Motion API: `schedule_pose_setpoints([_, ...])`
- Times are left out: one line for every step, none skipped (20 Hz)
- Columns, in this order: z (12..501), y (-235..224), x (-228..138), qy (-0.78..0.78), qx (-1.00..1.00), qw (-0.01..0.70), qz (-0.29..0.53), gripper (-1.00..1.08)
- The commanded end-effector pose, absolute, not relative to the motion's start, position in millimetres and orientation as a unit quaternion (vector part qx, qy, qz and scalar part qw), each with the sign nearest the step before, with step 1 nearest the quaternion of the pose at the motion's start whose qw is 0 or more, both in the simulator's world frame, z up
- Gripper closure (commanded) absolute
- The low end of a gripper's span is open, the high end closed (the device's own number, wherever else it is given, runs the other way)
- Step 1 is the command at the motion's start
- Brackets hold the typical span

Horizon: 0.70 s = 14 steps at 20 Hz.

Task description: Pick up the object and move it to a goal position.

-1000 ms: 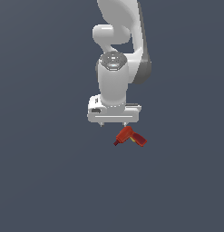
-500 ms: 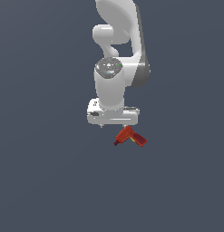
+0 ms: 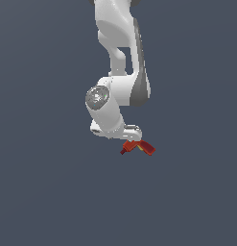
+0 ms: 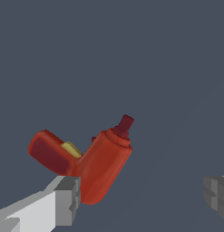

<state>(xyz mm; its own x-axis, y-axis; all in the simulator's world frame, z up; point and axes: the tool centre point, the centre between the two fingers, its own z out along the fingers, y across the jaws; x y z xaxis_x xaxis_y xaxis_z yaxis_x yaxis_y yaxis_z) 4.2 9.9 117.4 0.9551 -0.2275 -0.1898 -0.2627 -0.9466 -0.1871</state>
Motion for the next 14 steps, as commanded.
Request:
schedule_pose_setpoints([102.2,12.2,2.6,0.157,-0.972,0.137,0.109,-1.0])
schedule_pose_setpoints([96.3,13.6,2.1,0.17,-0.967,0.151,0.119,-1.0])
schedule_pose_setpoints([90.7,15.0,1.7,0.182,-0.961,0.165,0.129,-1.0])
schedule_pose_setpoints([85.5,16.4,1.4,0.194,-0.954,0.178,0.139,-1.0])
schedule_pose_setpoints([80.9,17.9,1.2,0.205,-0.948,0.191,0.148,-1.0])
schedule_pose_setpoints([76.7,19.3,1.1,0.216,-0.942,0.204,0.157,-1.0])
schedule_pose_setpoints([72.9,20.7,1.0,0.225,-0.936,0.215,0.165,-1.0])
schedule_pose_setpoints([69.6,21.9,1.1,0.234,-0.93,0.226,0.172,-1.0])
schedule_pose_setpoints([66.6,23.2,1.2,0.242,-0.924,0.237,0.179,-1.0])
schedule_pose_setpoints([64.0,24.3,1.4,0.25,-0.918,0.246,0.185,-1.0])
schedule_pose_setpoints([61.7,25.3,1.6,0.256,-0.912,0.255,0.191,-1.0])
schedule_pose_setpoints([59.7,26.3,1.8,0.262,-0.907,0.264,0.196,-1.0])
schedule_pose_setpoints([57.9,27.1,2.1,0.268,-0.903,0.271,0.201,-1.0])
schedule_pose_setpoints([56.4,27.9,2.3,0.272,-0.898,0.278,0.205,-1.0])
